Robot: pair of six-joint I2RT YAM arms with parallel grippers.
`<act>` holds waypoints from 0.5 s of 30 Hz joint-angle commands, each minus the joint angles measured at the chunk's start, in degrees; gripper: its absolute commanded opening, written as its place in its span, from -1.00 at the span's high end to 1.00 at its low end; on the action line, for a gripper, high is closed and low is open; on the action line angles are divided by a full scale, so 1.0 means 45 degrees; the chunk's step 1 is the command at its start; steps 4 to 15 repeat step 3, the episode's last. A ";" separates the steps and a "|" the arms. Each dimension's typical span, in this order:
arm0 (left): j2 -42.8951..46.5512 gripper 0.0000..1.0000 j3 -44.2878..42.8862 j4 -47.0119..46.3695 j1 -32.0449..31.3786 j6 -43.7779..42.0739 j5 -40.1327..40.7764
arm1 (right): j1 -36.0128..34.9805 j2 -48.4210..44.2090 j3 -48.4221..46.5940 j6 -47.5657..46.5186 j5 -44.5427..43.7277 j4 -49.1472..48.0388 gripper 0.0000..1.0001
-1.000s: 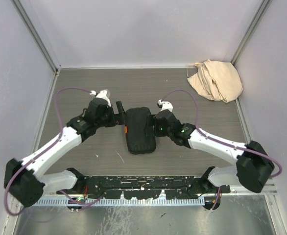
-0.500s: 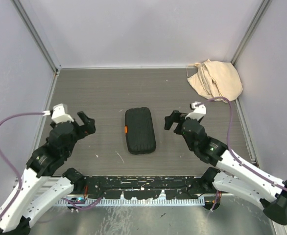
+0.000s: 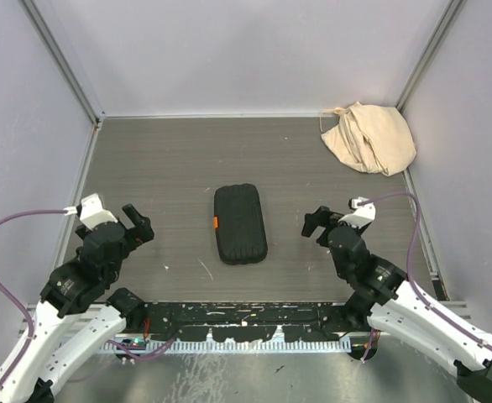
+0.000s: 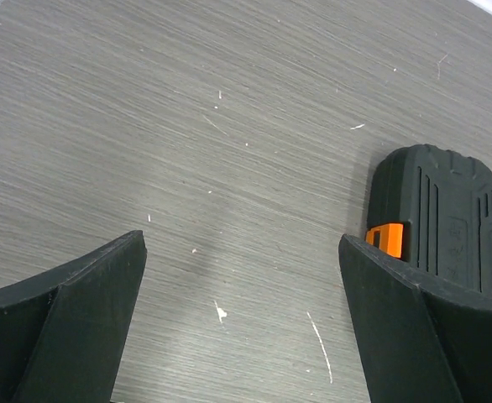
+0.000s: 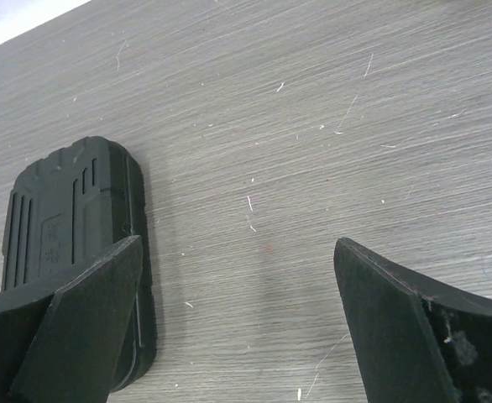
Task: Sort the tools into containers
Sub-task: Reset both arms
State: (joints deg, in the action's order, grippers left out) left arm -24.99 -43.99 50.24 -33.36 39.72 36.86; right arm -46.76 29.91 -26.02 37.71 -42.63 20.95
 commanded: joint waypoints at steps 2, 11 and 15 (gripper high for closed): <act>-0.0119 -0.96 -0.0092 -0.0095 -0.0007 0.0254 0.0456 | -0.0023 -0.0134 -0.0094 0.0514 -0.0552 -0.0205 -1.00; -0.0143 -0.96 -0.0106 -0.0090 -0.0012 0.0247 0.0470 | -0.0019 -0.0125 -0.0145 0.0570 -0.0578 -0.0159 -1.00; -0.0143 -0.96 -0.0106 -0.0090 -0.0012 0.0247 0.0470 | -0.0019 -0.0125 -0.0145 0.0570 -0.0578 -0.0159 -1.00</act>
